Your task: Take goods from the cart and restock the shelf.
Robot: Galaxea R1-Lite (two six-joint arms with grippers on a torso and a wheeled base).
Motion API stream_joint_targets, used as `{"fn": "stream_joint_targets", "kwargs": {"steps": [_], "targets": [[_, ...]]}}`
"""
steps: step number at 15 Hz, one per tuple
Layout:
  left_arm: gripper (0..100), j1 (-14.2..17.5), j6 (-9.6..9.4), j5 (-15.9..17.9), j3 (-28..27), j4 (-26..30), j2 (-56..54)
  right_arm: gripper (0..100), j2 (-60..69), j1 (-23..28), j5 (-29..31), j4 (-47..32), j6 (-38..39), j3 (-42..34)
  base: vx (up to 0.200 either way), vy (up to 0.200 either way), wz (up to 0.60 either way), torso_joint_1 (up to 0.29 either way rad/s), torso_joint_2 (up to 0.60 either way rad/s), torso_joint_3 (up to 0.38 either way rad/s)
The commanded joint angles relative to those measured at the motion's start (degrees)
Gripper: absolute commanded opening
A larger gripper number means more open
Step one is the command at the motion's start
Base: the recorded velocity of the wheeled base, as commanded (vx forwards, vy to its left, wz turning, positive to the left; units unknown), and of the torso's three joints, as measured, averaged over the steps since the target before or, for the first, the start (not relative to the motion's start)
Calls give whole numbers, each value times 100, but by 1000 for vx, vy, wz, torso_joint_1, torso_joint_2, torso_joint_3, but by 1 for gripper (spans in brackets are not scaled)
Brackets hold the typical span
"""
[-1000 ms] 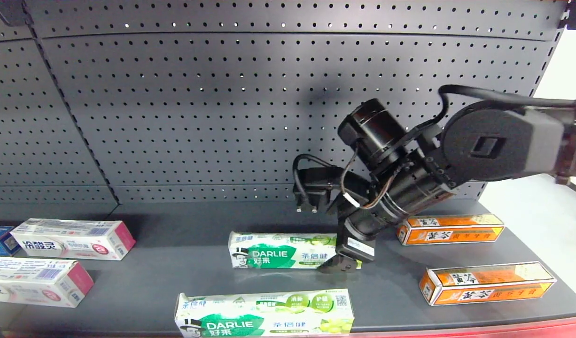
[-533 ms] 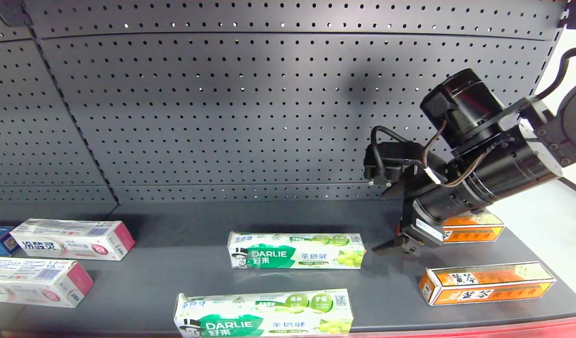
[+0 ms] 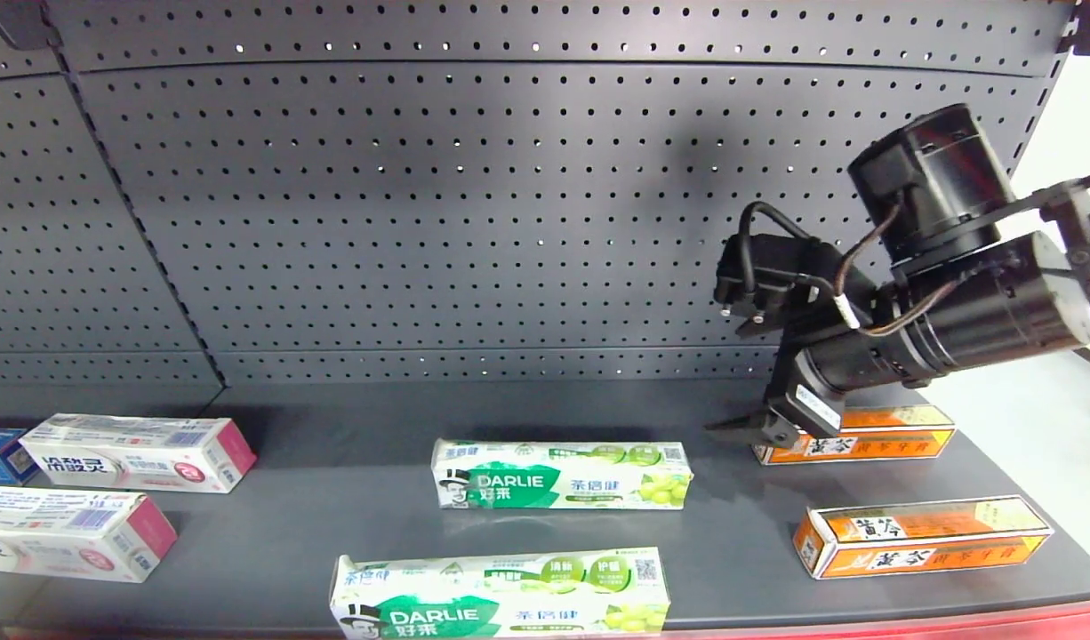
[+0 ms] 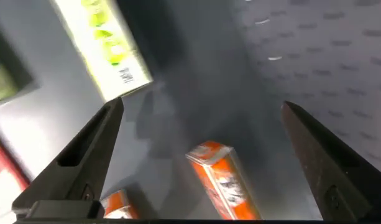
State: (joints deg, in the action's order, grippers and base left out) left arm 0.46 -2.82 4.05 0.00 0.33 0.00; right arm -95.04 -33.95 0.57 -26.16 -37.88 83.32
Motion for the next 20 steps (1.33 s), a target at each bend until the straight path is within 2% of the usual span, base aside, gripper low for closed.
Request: {"fn": "stream_joint_targets", "kwargs": {"steps": [1, 4, 7, 10, 14, 17, 18, 19, 20], "targets": [[100, -2, 0, 0, 0, 2, 0, 100, 1277, -33, 496, 1043, 43, -1345, 0, 0, 0, 0, 0, 0], [100, -2, 0, 0, 0, 2, 0, 100, 2736, -33, 602, 1667, 377, -2514, 0, 0, 0, 0, 0, 0], [100, -2, 0, 0, 0, 2, 0, 100, 3615, -15, 602, 1702, 905, -2611, 0, 0, 0, 0, 0, 0], [100, -2, 0, 0, 0, 2, 0, 100, 4116, -24, 602, 1728, 1019, -3032, 0, 0, 0, 0, 0, 0], [100, -2, -44, 8, 0, 2, 0, 100, 4687, 29, 602, 2502, 1028, -4281, 0, 0, 0, 0, 0, 0], [100, -2, -70, 35, 0, -7, 0, 100, 4582, -68, 778, 2511, 1028, -4263, 0, 0, 0, 0, 0, 0], [100, -2, -149, 79, 0, -7, 0, 100, 4538, -156, 936, 2511, 1028, -4228, 0, 0, 0, 0, 0, 0], [100, -2, -439, 26, 0, -7, 0, 100, 4564, -288, 1120, 2537, 1028, -4254, 0, 0, 0, 0, 0, 0], [100, -2, -536, 17, -18, 20, 0, 100, 4819, -68, 1217, 2590, 993, -4448, 0, 0, 0, 0, 0, 0]]}}
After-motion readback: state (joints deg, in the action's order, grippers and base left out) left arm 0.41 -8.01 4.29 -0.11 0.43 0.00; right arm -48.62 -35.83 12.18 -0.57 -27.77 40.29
